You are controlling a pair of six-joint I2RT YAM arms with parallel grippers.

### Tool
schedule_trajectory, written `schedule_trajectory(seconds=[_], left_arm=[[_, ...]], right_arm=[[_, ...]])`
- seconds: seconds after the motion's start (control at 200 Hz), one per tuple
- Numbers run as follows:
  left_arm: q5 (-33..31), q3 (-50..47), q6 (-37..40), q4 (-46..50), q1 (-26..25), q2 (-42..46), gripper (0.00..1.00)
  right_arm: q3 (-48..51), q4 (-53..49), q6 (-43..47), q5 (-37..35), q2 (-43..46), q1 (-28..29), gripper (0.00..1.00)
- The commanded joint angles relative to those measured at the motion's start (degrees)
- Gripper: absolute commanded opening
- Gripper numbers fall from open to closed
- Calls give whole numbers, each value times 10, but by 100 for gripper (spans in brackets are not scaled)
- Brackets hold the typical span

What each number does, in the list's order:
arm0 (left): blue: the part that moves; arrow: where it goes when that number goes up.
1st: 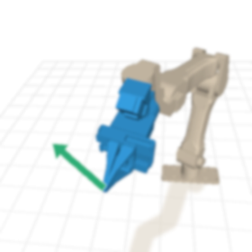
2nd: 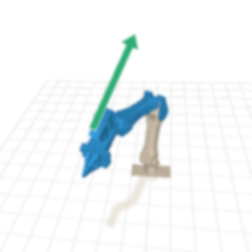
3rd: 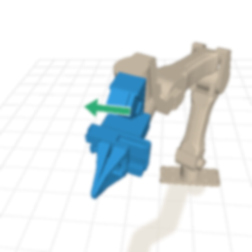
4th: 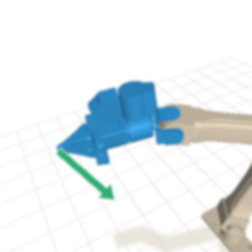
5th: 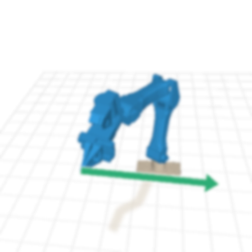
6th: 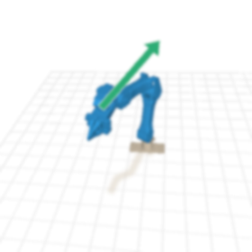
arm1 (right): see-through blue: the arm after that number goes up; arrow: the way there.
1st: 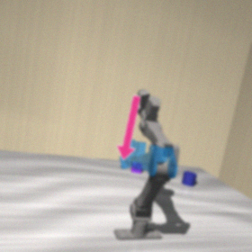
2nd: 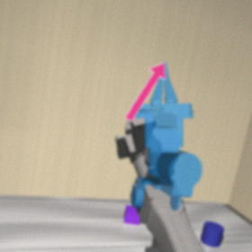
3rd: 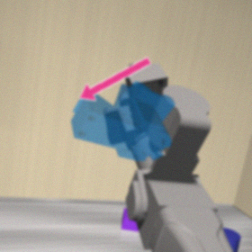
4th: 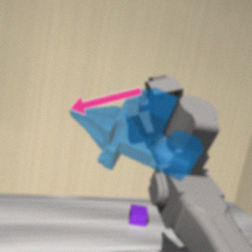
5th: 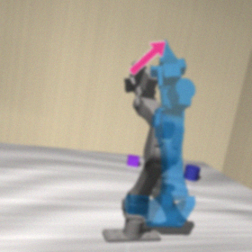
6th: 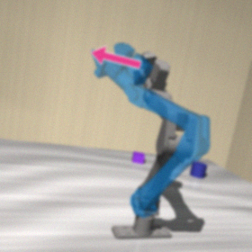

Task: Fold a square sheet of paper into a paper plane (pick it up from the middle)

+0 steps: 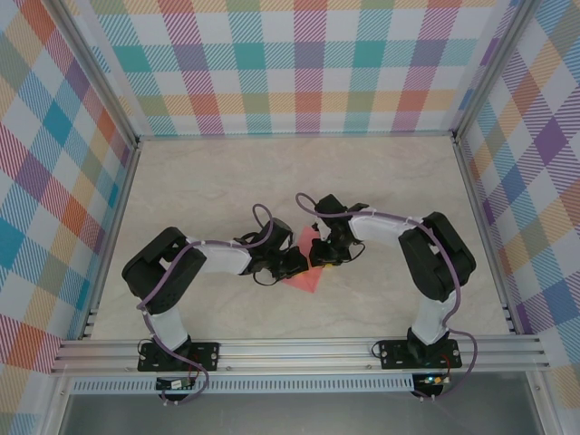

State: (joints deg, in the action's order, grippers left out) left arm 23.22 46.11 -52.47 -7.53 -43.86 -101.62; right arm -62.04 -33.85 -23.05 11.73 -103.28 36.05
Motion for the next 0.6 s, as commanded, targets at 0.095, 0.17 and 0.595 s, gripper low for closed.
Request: schedule_trajectory(seconds=[0.095, 0.17, 0.595], left_arm=[[-25, 5, 4, 57, -9, -11, 12], [-26, 4, 3, 60, -9, -13, 12], [-33, 4, -2, 62, -10, -11, 11]], right_arm=[[9, -20, -9, -61, 63, 0, 20], [20, -6, -13, -45, 77, 1, 18], [43, 53, -9, 66, 24, 2, 8]])
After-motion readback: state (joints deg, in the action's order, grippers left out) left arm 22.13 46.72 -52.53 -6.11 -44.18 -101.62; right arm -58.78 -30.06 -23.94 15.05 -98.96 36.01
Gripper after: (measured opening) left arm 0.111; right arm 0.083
